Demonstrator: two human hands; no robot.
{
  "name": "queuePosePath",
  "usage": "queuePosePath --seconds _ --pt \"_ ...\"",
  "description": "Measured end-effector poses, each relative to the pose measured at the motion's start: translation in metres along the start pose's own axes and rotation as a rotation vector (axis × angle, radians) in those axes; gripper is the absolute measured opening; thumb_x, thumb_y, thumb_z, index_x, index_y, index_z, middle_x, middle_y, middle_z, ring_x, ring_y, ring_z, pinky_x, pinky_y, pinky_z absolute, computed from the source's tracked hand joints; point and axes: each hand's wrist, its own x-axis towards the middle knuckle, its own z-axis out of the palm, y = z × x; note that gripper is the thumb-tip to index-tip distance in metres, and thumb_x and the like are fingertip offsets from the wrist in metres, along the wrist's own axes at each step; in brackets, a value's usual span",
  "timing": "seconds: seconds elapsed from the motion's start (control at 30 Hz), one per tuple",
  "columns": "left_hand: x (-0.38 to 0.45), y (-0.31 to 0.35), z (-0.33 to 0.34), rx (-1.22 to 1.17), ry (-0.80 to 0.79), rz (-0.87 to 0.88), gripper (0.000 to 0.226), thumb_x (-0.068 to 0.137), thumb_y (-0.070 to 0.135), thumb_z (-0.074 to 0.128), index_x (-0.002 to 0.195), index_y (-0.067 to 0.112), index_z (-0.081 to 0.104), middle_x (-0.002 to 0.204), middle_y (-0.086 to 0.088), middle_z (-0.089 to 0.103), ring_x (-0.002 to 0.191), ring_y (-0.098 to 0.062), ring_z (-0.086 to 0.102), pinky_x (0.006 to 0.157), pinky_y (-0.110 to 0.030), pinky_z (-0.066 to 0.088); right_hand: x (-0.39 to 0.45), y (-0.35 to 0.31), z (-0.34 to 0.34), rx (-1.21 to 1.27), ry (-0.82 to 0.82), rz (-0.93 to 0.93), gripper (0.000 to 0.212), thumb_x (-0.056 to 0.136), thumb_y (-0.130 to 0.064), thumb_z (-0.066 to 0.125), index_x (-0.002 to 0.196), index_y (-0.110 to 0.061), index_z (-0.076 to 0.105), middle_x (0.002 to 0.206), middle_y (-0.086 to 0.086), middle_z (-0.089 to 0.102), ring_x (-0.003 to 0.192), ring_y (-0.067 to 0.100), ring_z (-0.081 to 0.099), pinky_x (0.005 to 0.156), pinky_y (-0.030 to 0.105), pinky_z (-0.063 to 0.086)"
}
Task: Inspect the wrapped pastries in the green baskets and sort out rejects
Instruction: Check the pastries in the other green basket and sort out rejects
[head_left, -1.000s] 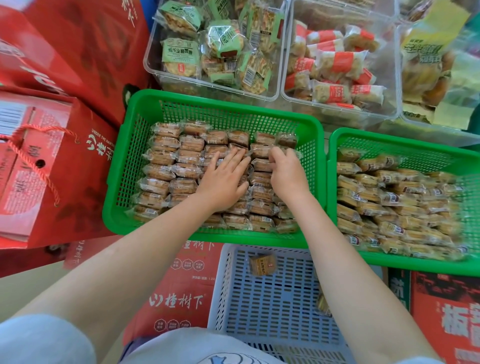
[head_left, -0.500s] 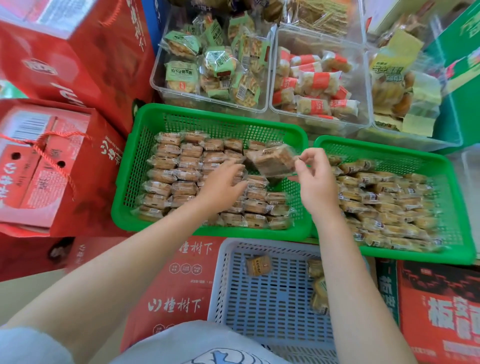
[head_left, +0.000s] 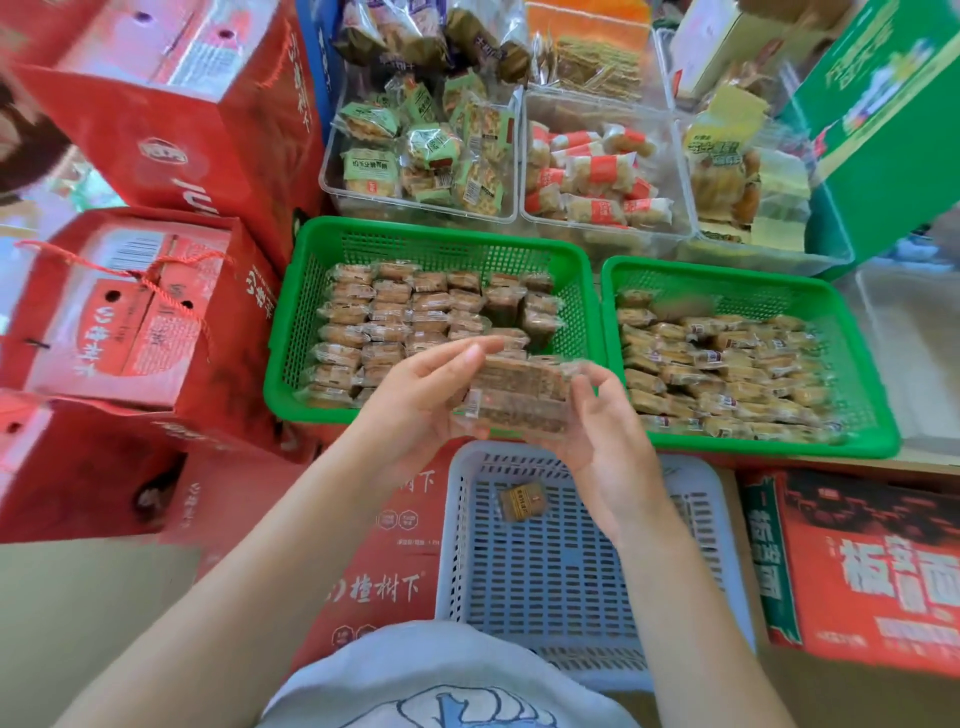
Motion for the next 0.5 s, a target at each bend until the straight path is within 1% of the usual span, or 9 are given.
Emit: queuePosePath --seconds 0.07,0.13,0.17,0.23,0.27,0.33,0.4,0.43,0.5 --pt "-0.012 0.000 0.000 -0.088 -0.034 -0.030 0.030 0.090 0.027 0.055 0.113 0.014 0.069 0.093 -0.006 0.074 0.070 -0.014 0.069 0.051 -0.022 0.056 -0.008 -0.003 0.003 0.104 -0.078 -0.014 0.027 0.090 -0.026 0.061 0.115 -0.014 0.061 0.111 0.011 0.069 0.101 0.024 0.066 0.089 0.044 0.056" --pt "-0.024 -0.003 -0.003 -0.143 -0.058 -0.031 0.025 0.092 0.023 0.053 0.109 0.010 0.066 0.087 -0.007 0.073 0.062 -0.013 0.068 0.048 -0.021 0.055 -0.016 -0.006 0.006 0.181 -0.129 -0.018 0.020 0.080 -0.023 0.071 0.098 -0.015 0.070 0.101 0.008 0.071 0.094 0.022 0.068 0.080 0.038 0.059" --pt "-0.030 -0.005 -0.005 -0.155 -0.072 -0.021 0.022 0.093 0.022 0.053 0.106 0.009 0.065 0.085 -0.008 0.072 0.060 -0.014 0.067 0.046 -0.021 0.055 -0.020 -0.006 0.007 0.203 -0.145 -0.023 0.016 0.077 -0.020 0.073 0.092 -0.015 0.072 0.097 0.007 0.071 0.091 0.021 0.068 0.079 0.037 0.059" --pt "-0.039 -0.008 -0.006 -0.158 -0.086 0.001 0.018 0.095 0.020 0.052 0.101 0.008 0.064 0.083 -0.009 0.070 0.059 -0.014 0.067 0.045 -0.021 0.054 -0.026 -0.005 0.011 0.228 -0.168 -0.034 0.008 0.077 -0.015 0.071 0.084 -0.015 0.073 0.091 0.005 0.070 0.087 0.020 0.068 0.079 0.037 0.060" --pt "-0.044 -0.009 -0.006 -0.160 -0.088 0.010 0.018 0.095 0.020 0.051 0.098 0.009 0.065 0.083 -0.010 0.069 0.059 -0.015 0.067 0.044 -0.022 0.054 -0.029 -0.004 0.013 0.242 -0.181 -0.038 0.006 0.080 -0.013 0.069 0.084 -0.014 0.073 0.090 0.006 0.070 0.088 0.021 0.068 0.081 0.038 0.059" --pt "-0.052 -0.010 -0.005 -0.172 -0.085 0.023 0.020 0.095 0.019 0.051 0.091 0.012 0.070 0.084 -0.012 0.068 0.060 -0.017 0.066 0.043 -0.023 0.053 -0.033 0.001 0.016 0.264 -0.207 -0.041 0.010 0.087 -0.010 0.063 0.086 -0.015 0.071 0.092 0.006 0.069 0.092 0.025 0.065 0.086 0.044 0.055" --pt "-0.058 -0.010 -0.004 -0.179 -0.067 0.030 0.022 0.094 0.020 0.053 0.087 0.014 0.073 0.083 -0.011 0.070 0.059 -0.017 0.066 0.043 -0.023 0.053 -0.037 0.005 0.021 0.275 -0.216 -0.050 0.010 0.088 -0.012 0.061 0.086 -0.016 0.070 0.093 0.006 0.068 0.094 0.026 0.064 0.088 0.046 0.053" --pt "-0.060 -0.009 -0.003 -0.179 -0.045 0.029 0.021 0.093 0.022 0.054 0.088 0.014 0.073 0.084 -0.010 0.070 0.060 -0.016 0.067 0.042 -0.022 0.052 -0.039 0.006 0.024 0.279 -0.205 -0.058 0.011 0.088 -0.013 0.061 0.085 -0.017 0.071 0.092 0.006 0.069 0.092 0.025 0.064 0.086 0.044 0.054" --pt "-0.062 -0.010 -0.001 -0.177 -0.004 0.023 0.021 0.091 0.025 0.056 0.097 0.012 0.071 0.089 -0.008 0.071 0.063 -0.015 0.068 0.044 -0.022 0.053 -0.043 0.008 0.028 0.288 -0.156 -0.066 0.015 0.086 -0.012 0.060 0.082 -0.017 0.073 0.089 0.004 0.071 0.087 0.022 0.068 0.078 0.039 0.059"
